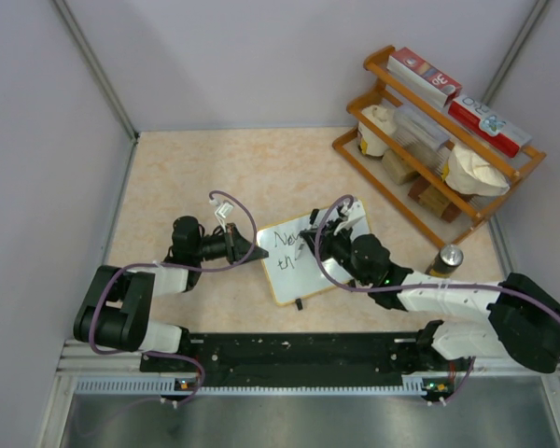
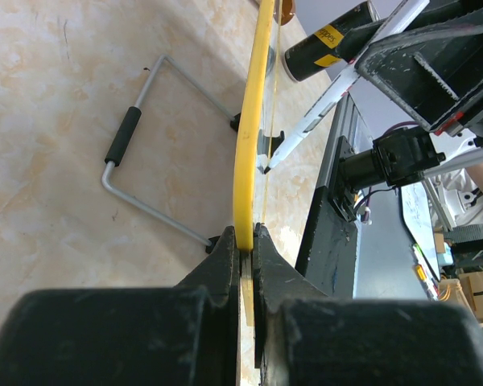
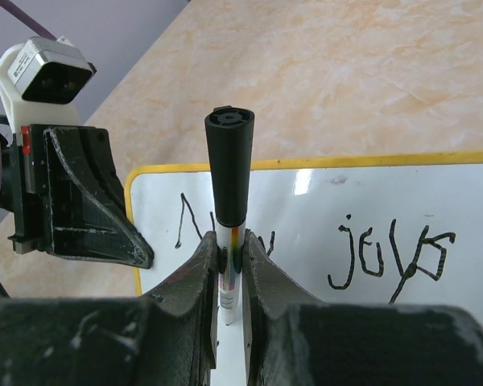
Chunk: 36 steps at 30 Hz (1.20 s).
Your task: Write a sentence on the whiteboard
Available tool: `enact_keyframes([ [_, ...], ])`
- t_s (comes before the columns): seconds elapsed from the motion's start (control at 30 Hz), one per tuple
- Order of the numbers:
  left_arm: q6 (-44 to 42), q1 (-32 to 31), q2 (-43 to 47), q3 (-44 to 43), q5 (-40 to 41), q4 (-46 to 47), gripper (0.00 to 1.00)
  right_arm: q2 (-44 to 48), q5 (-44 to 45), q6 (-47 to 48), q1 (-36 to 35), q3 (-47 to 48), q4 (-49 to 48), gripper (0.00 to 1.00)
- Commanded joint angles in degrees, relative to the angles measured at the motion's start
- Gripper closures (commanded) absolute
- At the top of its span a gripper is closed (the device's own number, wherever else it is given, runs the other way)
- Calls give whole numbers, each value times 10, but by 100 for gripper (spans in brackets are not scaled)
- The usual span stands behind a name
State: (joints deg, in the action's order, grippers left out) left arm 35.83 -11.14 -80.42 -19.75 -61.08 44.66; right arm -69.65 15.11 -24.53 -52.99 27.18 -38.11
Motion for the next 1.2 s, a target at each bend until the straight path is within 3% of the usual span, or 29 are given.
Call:
enact_keyframes([
  [0.0,-23,-6,-5,-2,-34,13,100,-10,-13,1,5,22,-28,100],
  [1.17,-23,-6,-4,-1,-34,14,100,7,19,12,25,31,1,100],
])
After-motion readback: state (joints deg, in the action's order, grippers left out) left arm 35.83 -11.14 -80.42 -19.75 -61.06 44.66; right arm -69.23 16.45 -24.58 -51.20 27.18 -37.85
